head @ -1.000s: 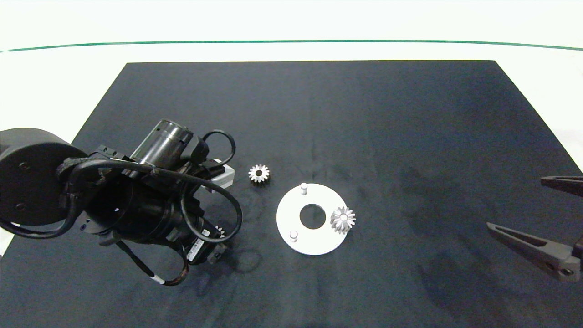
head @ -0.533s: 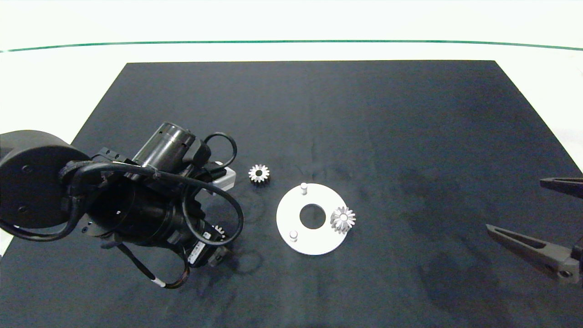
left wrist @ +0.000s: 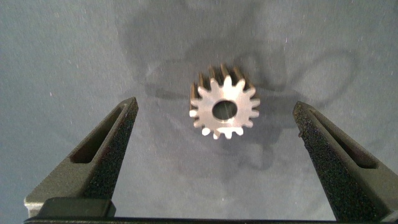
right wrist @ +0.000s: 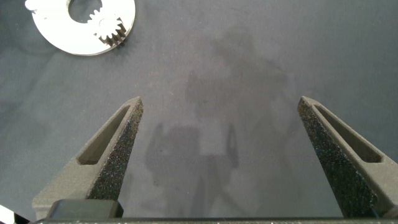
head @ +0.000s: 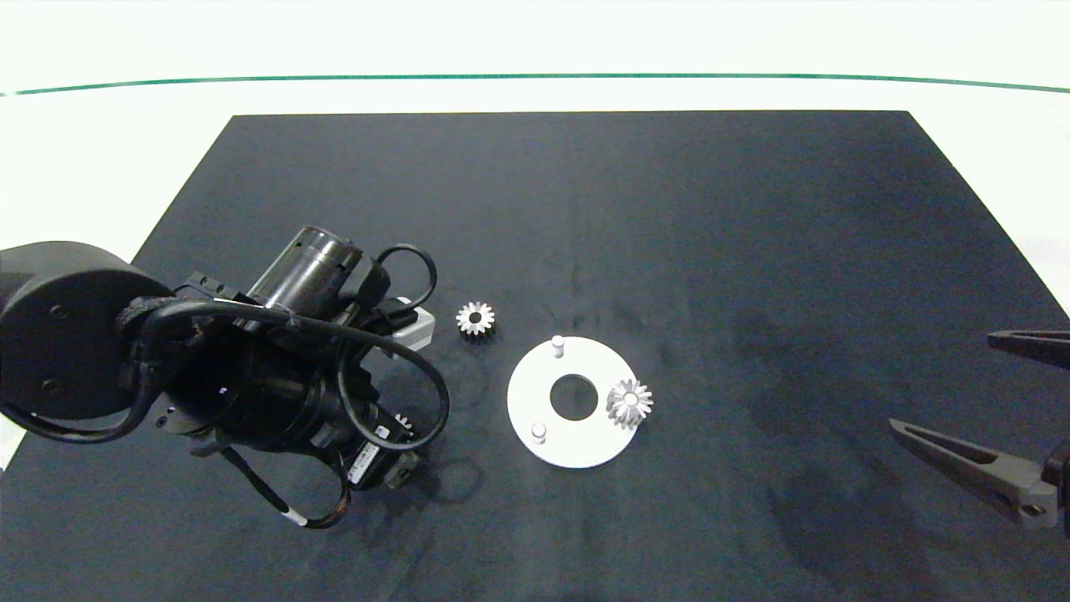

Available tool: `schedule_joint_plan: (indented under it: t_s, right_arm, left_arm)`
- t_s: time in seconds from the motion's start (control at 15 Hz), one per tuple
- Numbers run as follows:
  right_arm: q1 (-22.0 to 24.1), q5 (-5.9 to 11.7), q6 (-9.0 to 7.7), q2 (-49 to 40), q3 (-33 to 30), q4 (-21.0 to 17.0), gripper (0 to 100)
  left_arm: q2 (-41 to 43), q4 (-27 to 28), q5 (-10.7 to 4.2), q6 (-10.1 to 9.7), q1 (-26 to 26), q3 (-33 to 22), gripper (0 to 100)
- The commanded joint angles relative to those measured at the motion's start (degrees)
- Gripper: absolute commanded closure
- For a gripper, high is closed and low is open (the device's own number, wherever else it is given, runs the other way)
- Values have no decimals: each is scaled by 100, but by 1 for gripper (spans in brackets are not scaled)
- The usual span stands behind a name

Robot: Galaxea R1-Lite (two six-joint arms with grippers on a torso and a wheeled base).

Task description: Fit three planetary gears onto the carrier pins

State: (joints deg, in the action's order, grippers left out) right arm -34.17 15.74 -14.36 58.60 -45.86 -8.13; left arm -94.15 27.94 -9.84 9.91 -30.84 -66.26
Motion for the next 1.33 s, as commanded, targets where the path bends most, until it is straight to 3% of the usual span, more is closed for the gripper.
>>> schedule_joint_plan:
  t_s: [0.07,0.33,0.53,1.33]
  right_arm:
    - [-2,8,-14,20,-2,-4,0]
    - [-11,-1,-67,-15,-2,-4,0]
    - [-2,-1,-67,-15,7,-4,0]
    - [-2,-1,-76,11,7,-4,0]
  left_arm:
    - [-33,-8,-9,2,-1,7,1]
    - [-42,-8,-18,11,-1,78,8]
    - [-69,-8,-141,2,-1,104,14]
    - [-95,-52,-168,-24,-185,78,38]
